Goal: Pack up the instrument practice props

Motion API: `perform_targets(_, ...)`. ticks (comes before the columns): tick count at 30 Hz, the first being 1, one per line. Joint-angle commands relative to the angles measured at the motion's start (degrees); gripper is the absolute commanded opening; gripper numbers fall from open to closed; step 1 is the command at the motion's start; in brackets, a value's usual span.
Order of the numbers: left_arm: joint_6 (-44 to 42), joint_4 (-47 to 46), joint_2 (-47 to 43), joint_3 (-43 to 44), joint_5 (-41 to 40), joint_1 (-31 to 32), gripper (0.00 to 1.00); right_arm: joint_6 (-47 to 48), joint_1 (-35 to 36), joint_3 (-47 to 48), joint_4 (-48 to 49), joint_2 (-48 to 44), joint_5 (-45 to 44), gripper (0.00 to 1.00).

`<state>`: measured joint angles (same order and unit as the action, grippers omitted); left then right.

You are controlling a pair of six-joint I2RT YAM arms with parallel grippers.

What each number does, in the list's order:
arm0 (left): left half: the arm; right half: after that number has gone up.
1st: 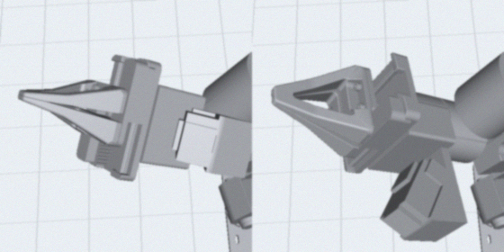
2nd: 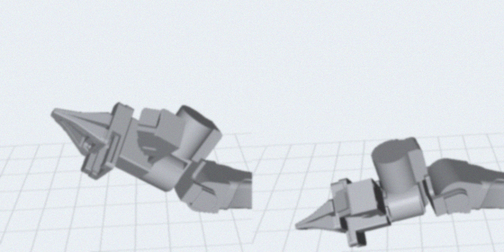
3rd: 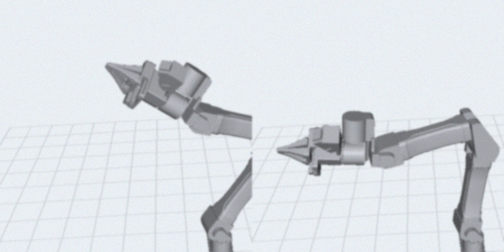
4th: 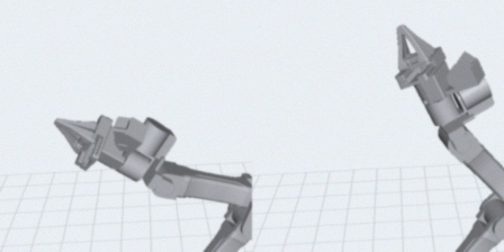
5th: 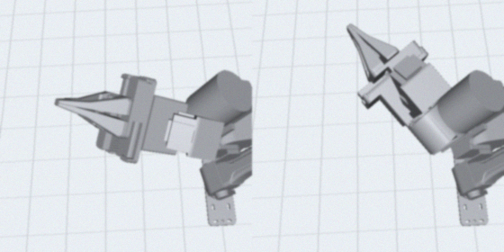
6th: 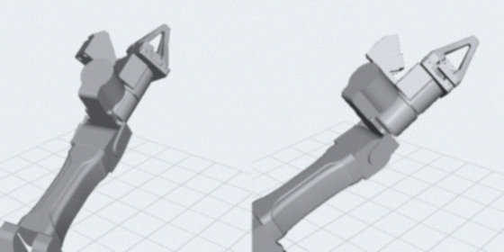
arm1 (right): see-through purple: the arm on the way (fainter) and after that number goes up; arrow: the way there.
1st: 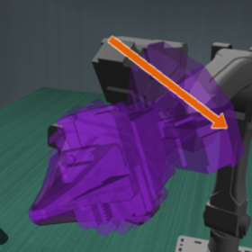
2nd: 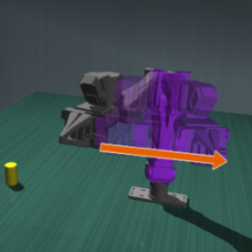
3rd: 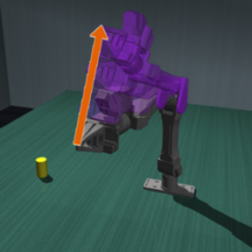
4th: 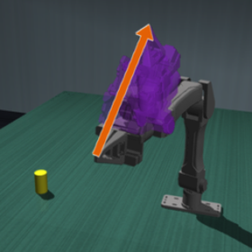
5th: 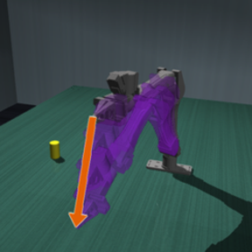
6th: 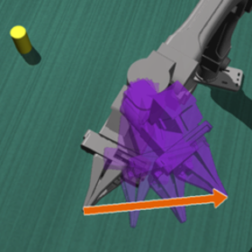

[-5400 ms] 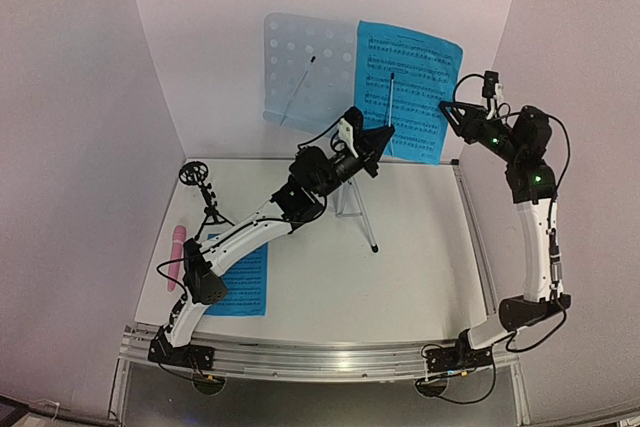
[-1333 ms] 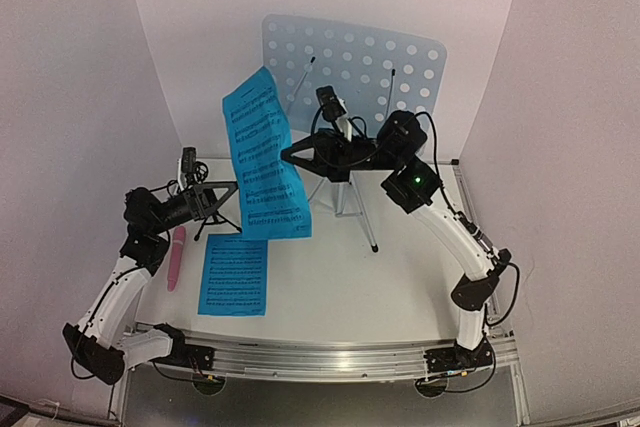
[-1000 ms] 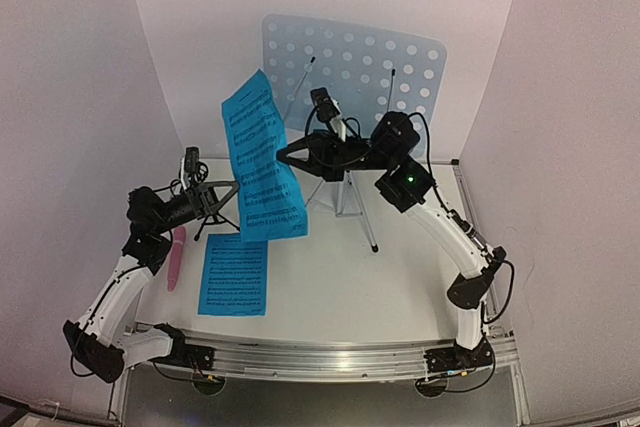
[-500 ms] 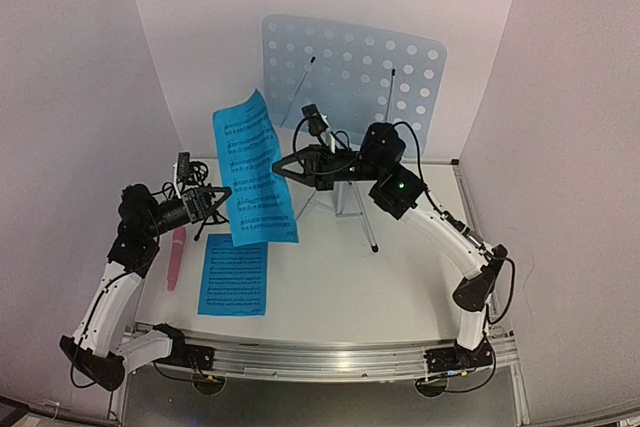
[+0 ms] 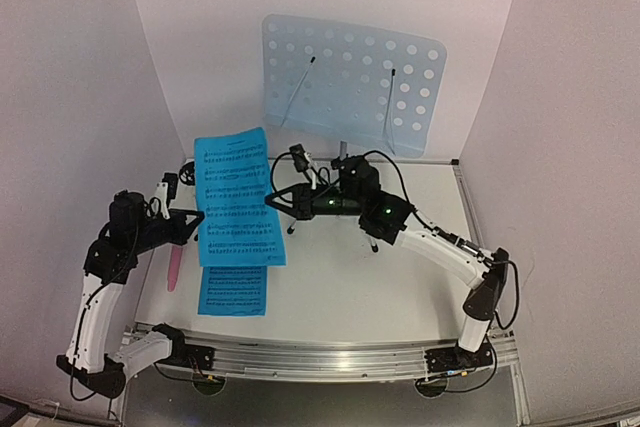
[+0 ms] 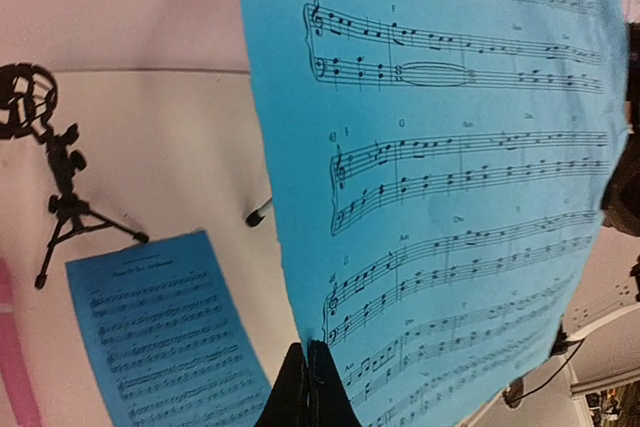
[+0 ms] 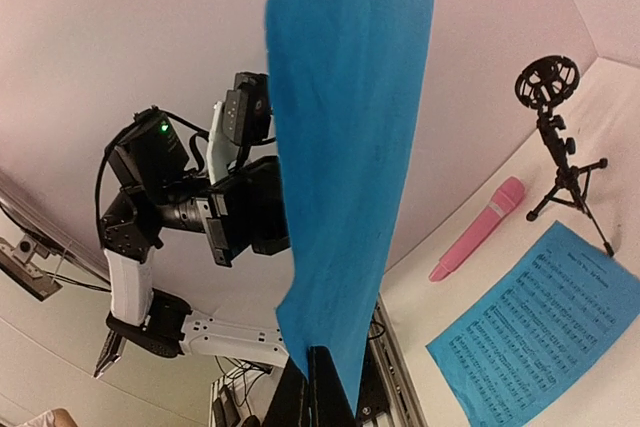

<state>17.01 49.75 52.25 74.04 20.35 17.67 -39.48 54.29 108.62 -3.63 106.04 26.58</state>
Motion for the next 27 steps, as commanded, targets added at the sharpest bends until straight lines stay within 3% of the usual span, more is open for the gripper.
perform_targets(1, -7.81, 10.22, 0.28, 1.55, -7.26, -0.27, 0.0, -2.86, 2.62, -0.82, -2.94, 3.72, -7.35, 0.0)
perform_targets(8, -12.56, 15.49, 6.31, 1.34, -12.65, -0.32, 0.0, -8.98, 3.98, -0.5, -3.12, 11.8, -10.17, 0.0)
perform_targets(14, -14.19, 17.11, 12.11, -2.58, -18.0, -0.78, 0.0, -13.43, 4.06, 4.62, -3.31, 21.89, -7.47, 0.0)
perform_targets(27, -13.35, 12.44, 26.11, -7.03, -22.37, -4.14, 0.0, -18.18, 1.22, 5.21, -3.74, 31.95, -6.05, 0.0)
